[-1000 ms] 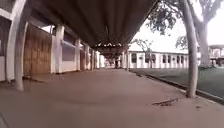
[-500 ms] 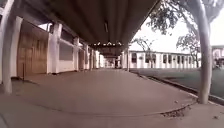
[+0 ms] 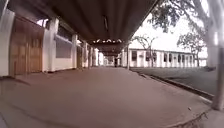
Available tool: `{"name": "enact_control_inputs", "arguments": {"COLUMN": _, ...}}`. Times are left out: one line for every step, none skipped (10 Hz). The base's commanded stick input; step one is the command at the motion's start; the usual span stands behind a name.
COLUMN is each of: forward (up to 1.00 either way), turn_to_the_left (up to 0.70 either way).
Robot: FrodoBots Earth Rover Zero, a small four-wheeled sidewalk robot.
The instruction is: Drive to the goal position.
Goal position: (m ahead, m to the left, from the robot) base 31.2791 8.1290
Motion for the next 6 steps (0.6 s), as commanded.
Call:
{"name": "enact_control_inputs", "arguments": {"forward": 0.70, "turn_to_the_left": 0.00}}
{"name": "enact_control_inputs", "arguments": {"forward": 0.70, "turn_to_the_left": 0.00}}
{"name": "enact_control_inputs", "arguments": {"forward": 0.70, "turn_to_the_left": 0.00}}
{"name": "enact_control_inputs", "arguments": {"forward": 0.70, "turn_to_the_left": 0.00}}
{"name": "enact_control_inputs", "arguments": {"forward": 0.70, "turn_to_the_left": 0.00}}
{"name": "enact_control_inputs", "arguments": {"forward": 0.70, "turn_to_the_left": 0.00}}
